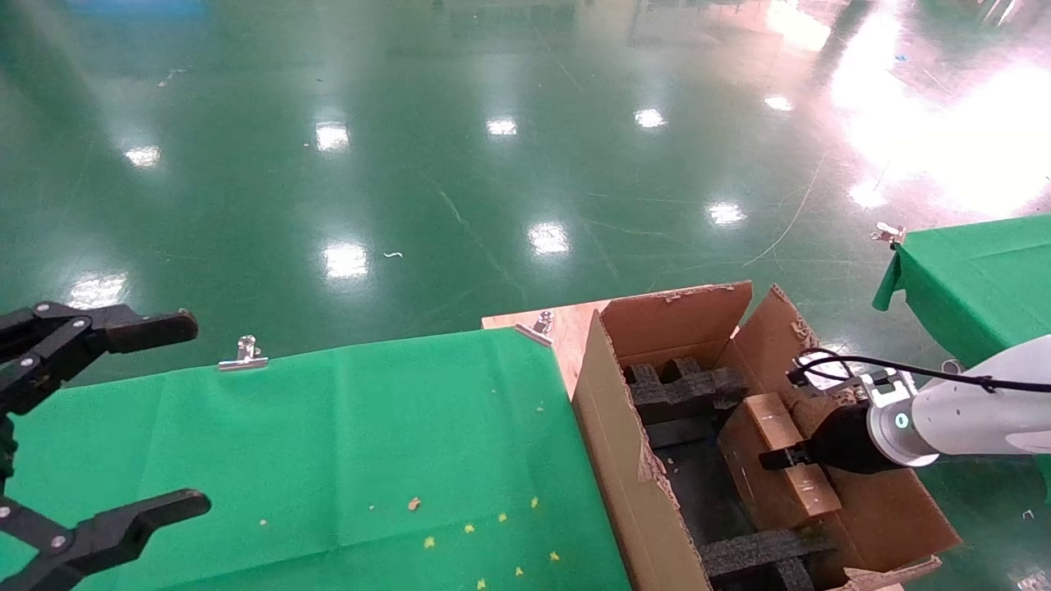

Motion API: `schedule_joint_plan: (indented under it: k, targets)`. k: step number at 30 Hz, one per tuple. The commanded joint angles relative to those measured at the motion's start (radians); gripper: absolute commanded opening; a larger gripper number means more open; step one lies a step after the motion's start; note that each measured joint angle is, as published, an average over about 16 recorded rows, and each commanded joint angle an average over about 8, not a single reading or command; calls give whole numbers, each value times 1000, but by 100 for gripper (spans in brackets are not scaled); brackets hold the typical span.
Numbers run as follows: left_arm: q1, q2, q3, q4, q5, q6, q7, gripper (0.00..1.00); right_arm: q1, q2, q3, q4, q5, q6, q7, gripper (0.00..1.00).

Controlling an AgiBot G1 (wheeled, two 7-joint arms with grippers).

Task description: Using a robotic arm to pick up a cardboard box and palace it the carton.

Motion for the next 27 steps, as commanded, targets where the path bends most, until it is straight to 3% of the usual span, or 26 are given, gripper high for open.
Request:
schedule_joint_plan:
  k: [1, 13, 20, 27]
  targets:
    - [0, 0, 0, 0, 0, 0, 0, 100, 5, 3, 0, 3, -1, -3, -1, 100]
    - [0, 0, 0, 0, 0, 0, 0, 100, 118, 78, 46, 122, -3, 32, -27, 100]
    - [0, 0, 0, 0, 0, 0, 0, 100, 200, 187, 121, 357, 34, 87, -111, 100]
    - [0, 0, 0, 0, 0, 0, 0, 100, 214, 300, 219, 598, 182, 72, -274, 100]
